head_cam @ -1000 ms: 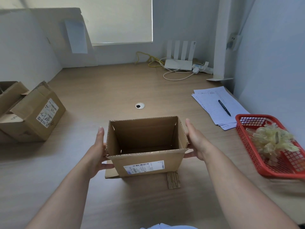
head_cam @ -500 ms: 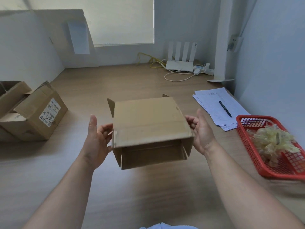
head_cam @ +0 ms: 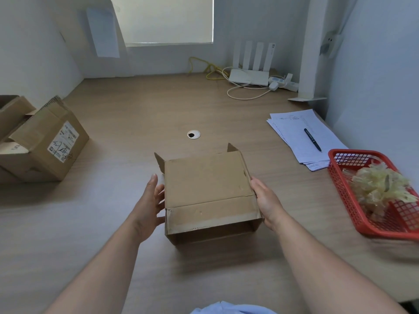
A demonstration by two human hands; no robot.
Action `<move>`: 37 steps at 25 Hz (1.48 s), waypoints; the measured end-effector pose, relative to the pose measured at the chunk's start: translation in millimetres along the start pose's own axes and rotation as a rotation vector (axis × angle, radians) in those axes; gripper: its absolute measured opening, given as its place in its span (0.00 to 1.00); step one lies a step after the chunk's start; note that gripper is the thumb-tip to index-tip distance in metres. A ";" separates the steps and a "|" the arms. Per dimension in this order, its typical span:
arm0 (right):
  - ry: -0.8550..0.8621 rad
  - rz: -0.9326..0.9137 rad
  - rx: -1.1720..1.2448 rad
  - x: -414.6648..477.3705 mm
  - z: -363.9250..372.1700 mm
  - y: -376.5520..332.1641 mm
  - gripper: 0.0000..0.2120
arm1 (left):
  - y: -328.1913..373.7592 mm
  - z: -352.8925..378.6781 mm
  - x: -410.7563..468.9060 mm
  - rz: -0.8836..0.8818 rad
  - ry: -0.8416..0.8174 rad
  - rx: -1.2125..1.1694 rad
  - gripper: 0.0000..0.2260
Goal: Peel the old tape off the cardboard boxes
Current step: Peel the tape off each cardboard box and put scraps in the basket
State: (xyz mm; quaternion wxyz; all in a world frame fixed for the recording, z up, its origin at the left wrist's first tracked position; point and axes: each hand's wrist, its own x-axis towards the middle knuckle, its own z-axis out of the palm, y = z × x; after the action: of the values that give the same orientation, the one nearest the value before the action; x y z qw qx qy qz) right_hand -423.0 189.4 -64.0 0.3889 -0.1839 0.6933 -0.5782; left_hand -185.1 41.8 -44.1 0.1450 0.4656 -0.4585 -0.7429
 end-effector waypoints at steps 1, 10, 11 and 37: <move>-0.025 -0.006 -0.033 -1.2 3.9 0.5 0.18 | -1.6 0.5 1.5 -0.015 -0.014 0.022 0.32; -0.099 -0.013 -0.591 2.7 27.0 27.3 0.26 | -23.7 -30.2 10.7 -0.067 0.215 -0.042 0.09; -0.094 -0.018 -0.670 0.1 28.0 31.7 0.27 | -27.3 -34.5 9.9 -0.071 0.204 -0.062 0.09; -0.249 -0.375 -1.583 -2.9 92.6 91.7 0.33 | -116.9 -33.5 25.5 0.250 0.444 1.565 0.31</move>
State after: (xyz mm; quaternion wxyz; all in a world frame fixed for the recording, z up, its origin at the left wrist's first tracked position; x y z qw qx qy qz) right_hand -333.7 154.7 -152.3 0.1150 -0.5794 0.8052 0.0512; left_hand -146.2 70.0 -158.6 -0.0524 0.5137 -0.8529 -0.0773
